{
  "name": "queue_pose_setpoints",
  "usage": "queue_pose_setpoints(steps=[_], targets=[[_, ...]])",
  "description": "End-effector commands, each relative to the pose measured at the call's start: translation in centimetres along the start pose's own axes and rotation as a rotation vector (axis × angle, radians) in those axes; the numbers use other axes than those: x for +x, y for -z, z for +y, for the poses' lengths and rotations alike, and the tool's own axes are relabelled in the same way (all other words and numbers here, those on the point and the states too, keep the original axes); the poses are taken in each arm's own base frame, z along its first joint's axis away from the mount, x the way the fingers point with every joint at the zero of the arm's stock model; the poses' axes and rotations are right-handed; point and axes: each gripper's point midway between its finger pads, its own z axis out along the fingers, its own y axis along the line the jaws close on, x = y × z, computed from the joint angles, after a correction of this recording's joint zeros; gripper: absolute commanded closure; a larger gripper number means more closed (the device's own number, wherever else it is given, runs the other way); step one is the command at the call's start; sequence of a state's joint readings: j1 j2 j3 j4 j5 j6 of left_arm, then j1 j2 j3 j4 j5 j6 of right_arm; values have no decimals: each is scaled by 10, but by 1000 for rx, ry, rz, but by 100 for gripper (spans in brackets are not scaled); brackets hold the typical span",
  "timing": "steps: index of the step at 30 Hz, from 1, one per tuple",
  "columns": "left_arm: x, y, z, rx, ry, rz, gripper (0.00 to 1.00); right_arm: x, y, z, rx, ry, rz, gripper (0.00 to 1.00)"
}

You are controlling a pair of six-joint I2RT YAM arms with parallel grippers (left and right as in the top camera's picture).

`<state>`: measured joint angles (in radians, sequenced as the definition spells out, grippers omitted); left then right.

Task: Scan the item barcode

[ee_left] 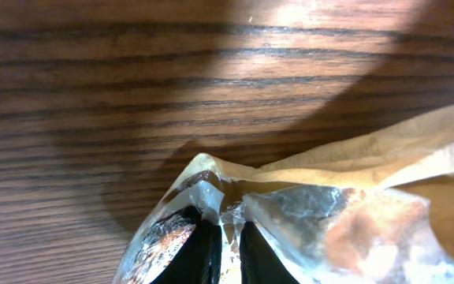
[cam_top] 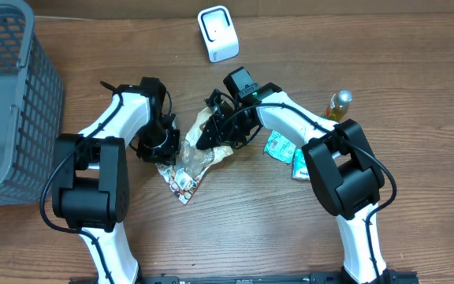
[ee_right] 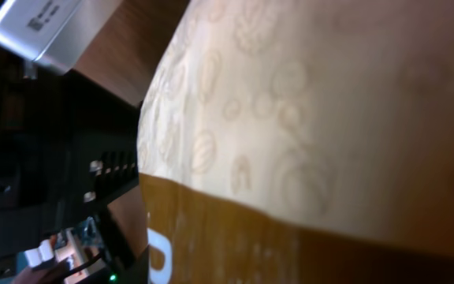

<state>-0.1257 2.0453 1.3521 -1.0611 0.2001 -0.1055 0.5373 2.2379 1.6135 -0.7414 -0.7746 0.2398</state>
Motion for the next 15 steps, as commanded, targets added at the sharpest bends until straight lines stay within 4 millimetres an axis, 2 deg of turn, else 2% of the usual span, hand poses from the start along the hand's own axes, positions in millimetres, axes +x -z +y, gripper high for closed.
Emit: queue_pose_setpoints(steps=[1,3,7,11,13,15], targets=[[0,-1,-9,43,7,-3,88,10,-6,13,-80,5,44,76],[-2,1,-17,86,5,-8,88,9,-5,17,-94,14,43,77],[-23,29,-22,123,8,-71,87,4,9,33,-106,121,12,82],[-47,75,-23,135,12,-164,87,-5,28,51,-95,207,-44,91],[-63,107,-22,143,10,-242,87,-12,39,57,-66,260,-83,96],[-76,133,-21,148,8,-308,86,-19,50,63,-36,305,-123,96]])
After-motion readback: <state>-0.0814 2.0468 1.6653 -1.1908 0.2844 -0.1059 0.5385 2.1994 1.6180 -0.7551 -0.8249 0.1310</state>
